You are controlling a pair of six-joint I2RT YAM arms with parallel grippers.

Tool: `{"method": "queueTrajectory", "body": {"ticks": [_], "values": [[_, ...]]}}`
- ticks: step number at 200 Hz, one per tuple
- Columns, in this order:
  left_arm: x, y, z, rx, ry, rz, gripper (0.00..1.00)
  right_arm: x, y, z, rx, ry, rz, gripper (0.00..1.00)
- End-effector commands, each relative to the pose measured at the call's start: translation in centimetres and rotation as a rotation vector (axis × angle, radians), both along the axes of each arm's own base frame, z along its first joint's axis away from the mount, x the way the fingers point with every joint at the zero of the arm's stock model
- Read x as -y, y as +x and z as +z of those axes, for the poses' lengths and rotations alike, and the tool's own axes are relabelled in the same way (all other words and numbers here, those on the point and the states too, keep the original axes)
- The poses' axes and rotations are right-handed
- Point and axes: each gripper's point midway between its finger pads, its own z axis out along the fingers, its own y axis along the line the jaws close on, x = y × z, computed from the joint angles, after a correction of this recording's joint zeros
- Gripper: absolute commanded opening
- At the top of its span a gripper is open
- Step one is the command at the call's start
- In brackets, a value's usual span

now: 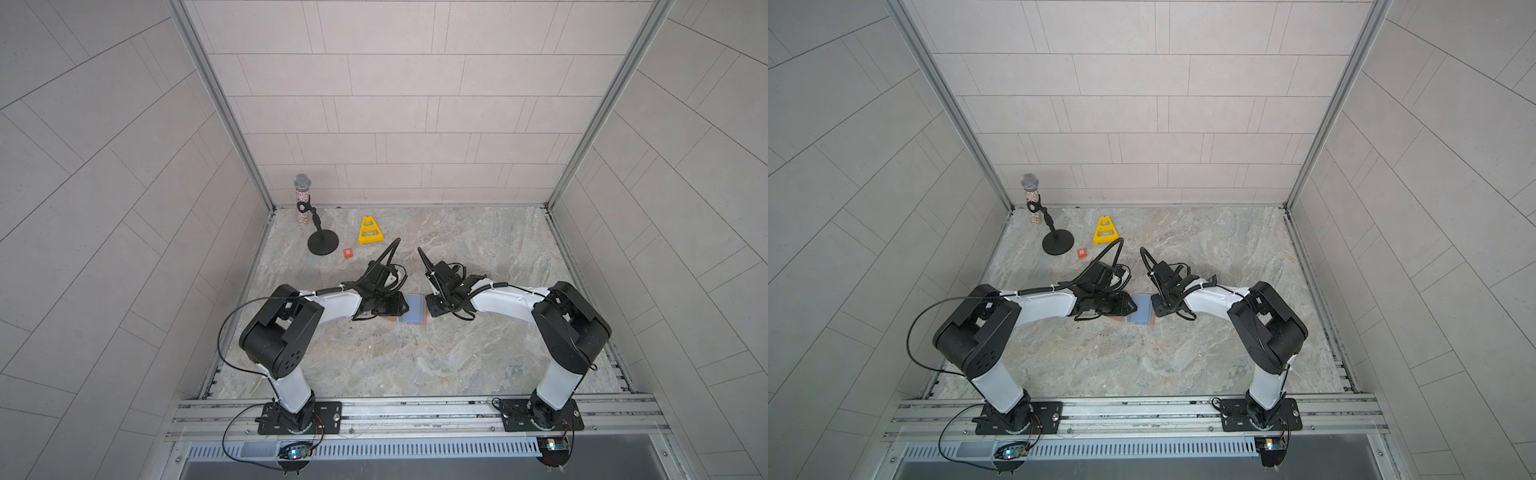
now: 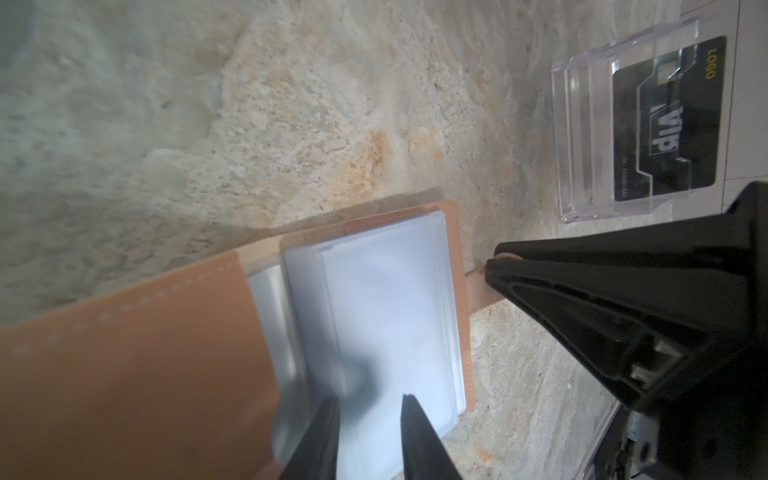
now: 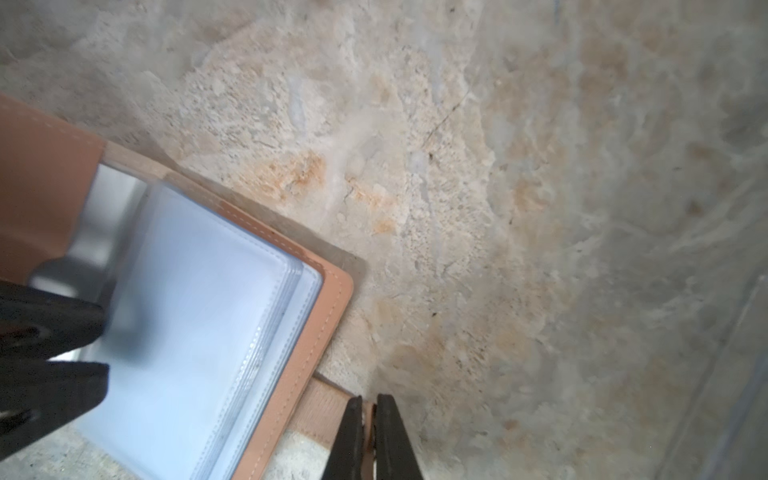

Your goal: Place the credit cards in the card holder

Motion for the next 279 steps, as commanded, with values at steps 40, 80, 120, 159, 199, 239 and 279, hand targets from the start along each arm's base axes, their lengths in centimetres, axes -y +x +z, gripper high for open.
{"method": "queueTrajectory", "body": {"ticks": [40, 80, 120, 159, 199, 239, 279], "values": [[0.4, -0.3, -0.9, -0.023, -0.015, -0.012, 0.31, 0.3, -0.4, -1.0, -0.023, -0.019, 0.005, 0.08], [0.6, -0.3, -1.2, -0.034, -0.023, -0.015, 0.31, 0.3, -0.4, -0.9, -0.022, -0.018, 0.005, 0.08], [0.7, -0.5, -1.6, -0.045, -0.029, -0.014, 0.31, 0.4, -0.4, -1.0, -0.023, -0.019, 0.002, 0.08], [-0.2, -0.8, -2.9, -0.057, 0.024, 0.004, 0.29, 0.4, -0.3, -0.7, -0.011, -0.018, -0.001, 0.08], [-1.0, -1.4, -4.1, -0.072, 0.065, 0.009, 0.15, 0.7, -0.2, 0.1, 0.014, -0.015, -0.011, 0.08], [-1.4, -1.4, -3.6, -0.056, 0.071, 0.020, 0.13, 2.3, 0.3, 2.7, 0.094, -0.026, -0.055, 0.21], [-1.2, -1.3, -3.1, -0.053, 0.065, 0.023, 0.13, 2.3, 0.3, 5.8, 0.150, 0.025, -0.050, 0.31]]}}
